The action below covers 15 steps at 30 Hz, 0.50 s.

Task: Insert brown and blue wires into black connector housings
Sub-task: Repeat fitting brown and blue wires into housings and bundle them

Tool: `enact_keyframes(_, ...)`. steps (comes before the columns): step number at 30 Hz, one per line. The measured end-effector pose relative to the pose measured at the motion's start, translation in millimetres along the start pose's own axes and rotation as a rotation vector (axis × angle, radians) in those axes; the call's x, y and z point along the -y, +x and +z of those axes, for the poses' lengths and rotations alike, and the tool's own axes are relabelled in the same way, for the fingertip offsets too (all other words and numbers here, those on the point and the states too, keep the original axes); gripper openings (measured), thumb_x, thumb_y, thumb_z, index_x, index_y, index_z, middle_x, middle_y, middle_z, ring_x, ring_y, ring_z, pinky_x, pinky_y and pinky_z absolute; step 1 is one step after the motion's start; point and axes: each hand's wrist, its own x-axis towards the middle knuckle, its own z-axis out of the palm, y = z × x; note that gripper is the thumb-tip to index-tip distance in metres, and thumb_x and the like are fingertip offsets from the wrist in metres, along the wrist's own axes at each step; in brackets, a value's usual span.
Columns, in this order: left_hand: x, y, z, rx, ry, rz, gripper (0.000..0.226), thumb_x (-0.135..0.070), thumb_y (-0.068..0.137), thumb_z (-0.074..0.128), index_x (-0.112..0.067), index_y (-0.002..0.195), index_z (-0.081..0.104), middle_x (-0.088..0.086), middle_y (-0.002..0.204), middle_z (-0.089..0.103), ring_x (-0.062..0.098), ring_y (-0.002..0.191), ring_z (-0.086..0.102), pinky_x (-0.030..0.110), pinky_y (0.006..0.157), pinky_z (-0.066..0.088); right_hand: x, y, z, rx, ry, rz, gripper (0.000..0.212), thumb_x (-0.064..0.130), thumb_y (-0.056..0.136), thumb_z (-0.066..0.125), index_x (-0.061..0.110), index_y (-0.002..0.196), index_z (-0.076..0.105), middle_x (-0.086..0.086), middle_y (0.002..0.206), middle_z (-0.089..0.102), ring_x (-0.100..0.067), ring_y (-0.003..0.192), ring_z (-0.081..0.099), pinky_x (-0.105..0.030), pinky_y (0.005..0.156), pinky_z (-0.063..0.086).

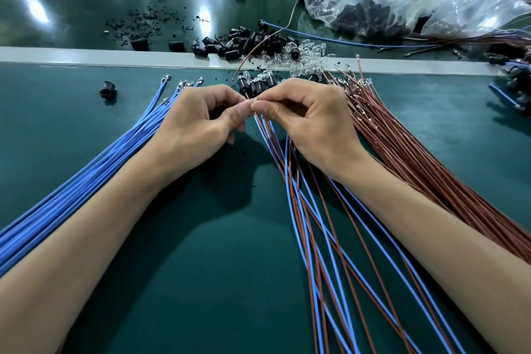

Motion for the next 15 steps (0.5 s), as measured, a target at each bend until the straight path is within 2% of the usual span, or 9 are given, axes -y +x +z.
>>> enact_keyframes(4, -3.3, -0.7, 0.9, -0.012, 0.006, 0.007, 0.016, -0.015, 0.092, 0.058, -0.018, 0.077, 0.061, -0.007, 0.061, 0.058, 0.001, 0.048, 0.049, 0.012, 0.052, 0.04, -0.3, 0.3, -1.0, -0.029, -0.011, -0.012, 0.011, 0.012, 0.079, 0.075, 0.005, 0.086, 0.075, -0.003, 0.08, 0.071, -0.011, 0.071, 0.064, -0.024, 0.069, 0.052)
enact_keyframes(7, -3.7, -1.2, 0.7, -0.019, 0.006, 0.003, 0.016, -0.014, 0.094, 0.056, -0.017, 0.079, 0.06, -0.005, 0.063, 0.057, 0.001, 0.048, 0.049, 0.012, 0.053, 0.04, 1.0, 0.0, 0.3, -0.026, -0.019, -0.007, 0.01, 0.012, 0.079, 0.075, 0.004, 0.085, 0.074, -0.003, 0.079, 0.07, -0.011, 0.071, 0.063, -0.021, 0.067, 0.05)
enact_keyframes(13, -4.1, -4.3, 3.4, -0.056, -0.082, -0.002, 0.009, -0.009, 0.088, 0.063, -0.013, 0.081, 0.06, -0.004, 0.062, 0.059, -0.003, 0.047, 0.052, 0.009, 0.05, 0.04, 0.4, -1.4, 1.6, -0.054, -0.053, -0.007, 0.011, 0.015, 0.079, 0.075, 0.005, 0.084, 0.075, -0.006, 0.078, 0.072, -0.013, 0.07, 0.063, -0.026, 0.069, 0.05)
enact_keyframes(15, -2.1, -4.0, 3.4, -0.078, -0.09, -0.003, 0.013, -0.009, 0.086, 0.066, -0.016, 0.079, 0.058, -0.011, 0.06, 0.06, -0.002, 0.048, 0.051, 0.01, 0.051, 0.041, -0.5, -1.9, 2.0, -0.051, -0.061, -0.009, 0.012, 0.015, 0.08, 0.074, 0.004, 0.085, 0.075, -0.005, 0.079, 0.072, -0.012, 0.071, 0.063, -0.025, 0.069, 0.05)
